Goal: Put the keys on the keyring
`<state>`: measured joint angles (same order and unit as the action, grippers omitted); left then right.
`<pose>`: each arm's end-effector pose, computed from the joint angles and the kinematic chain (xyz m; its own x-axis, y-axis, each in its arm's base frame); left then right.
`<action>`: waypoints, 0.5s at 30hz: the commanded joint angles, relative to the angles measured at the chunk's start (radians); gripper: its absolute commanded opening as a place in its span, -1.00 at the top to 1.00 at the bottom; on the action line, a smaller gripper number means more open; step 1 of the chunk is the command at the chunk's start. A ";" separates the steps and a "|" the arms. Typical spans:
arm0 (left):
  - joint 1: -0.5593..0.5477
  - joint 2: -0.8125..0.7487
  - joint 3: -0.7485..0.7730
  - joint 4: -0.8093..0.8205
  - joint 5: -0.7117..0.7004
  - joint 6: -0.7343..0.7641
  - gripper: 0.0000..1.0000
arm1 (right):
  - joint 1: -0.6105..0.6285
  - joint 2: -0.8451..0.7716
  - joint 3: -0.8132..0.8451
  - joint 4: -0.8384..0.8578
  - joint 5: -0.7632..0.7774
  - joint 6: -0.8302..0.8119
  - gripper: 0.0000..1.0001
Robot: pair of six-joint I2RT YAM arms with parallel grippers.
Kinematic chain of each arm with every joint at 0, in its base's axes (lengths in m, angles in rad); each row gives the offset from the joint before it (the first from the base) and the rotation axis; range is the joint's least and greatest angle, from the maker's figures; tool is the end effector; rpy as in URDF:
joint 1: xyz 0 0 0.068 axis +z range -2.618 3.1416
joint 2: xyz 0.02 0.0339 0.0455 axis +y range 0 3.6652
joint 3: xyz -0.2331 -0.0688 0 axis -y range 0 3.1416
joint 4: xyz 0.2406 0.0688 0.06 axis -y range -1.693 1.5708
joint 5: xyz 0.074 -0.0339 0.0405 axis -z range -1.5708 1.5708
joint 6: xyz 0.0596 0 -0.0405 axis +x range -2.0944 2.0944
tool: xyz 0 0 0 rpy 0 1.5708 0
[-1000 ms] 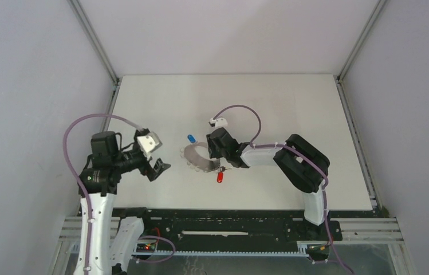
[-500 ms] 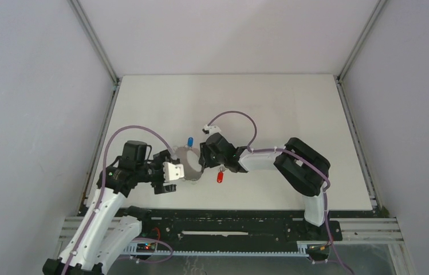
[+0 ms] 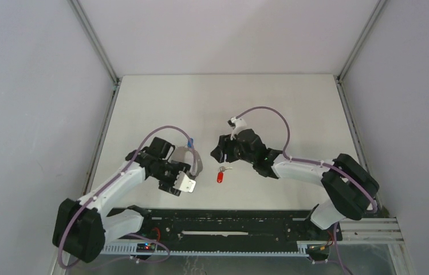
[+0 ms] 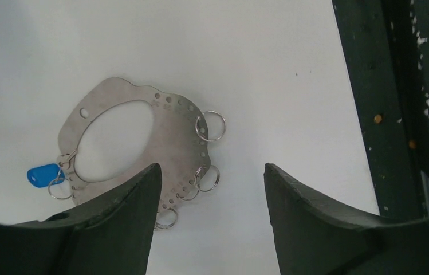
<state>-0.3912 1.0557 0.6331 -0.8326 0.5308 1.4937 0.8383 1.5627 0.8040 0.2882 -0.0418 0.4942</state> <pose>0.1624 -0.0996 0.1532 0.4050 0.7631 -0.5037 0.9127 -0.3046 0.2724 0.2342 0.2642 0.1641 -0.6311 0.0071 -0.7757 -0.5321 0.7237 0.4395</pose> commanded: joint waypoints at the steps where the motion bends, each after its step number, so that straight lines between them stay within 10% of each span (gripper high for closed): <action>1: -0.012 0.116 0.122 -0.073 -0.068 0.197 -0.37 | 0.019 -0.080 -0.060 0.097 0.022 -0.074 -0.27; 15: -0.070 0.295 0.168 -0.079 -0.121 0.245 -0.19 | -0.007 -0.138 -0.229 0.236 0.074 -0.010 -0.25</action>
<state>-0.4507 1.3598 0.8310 -0.9234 0.4316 1.6432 0.8436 1.4570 0.5911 0.4404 0.0093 0.4644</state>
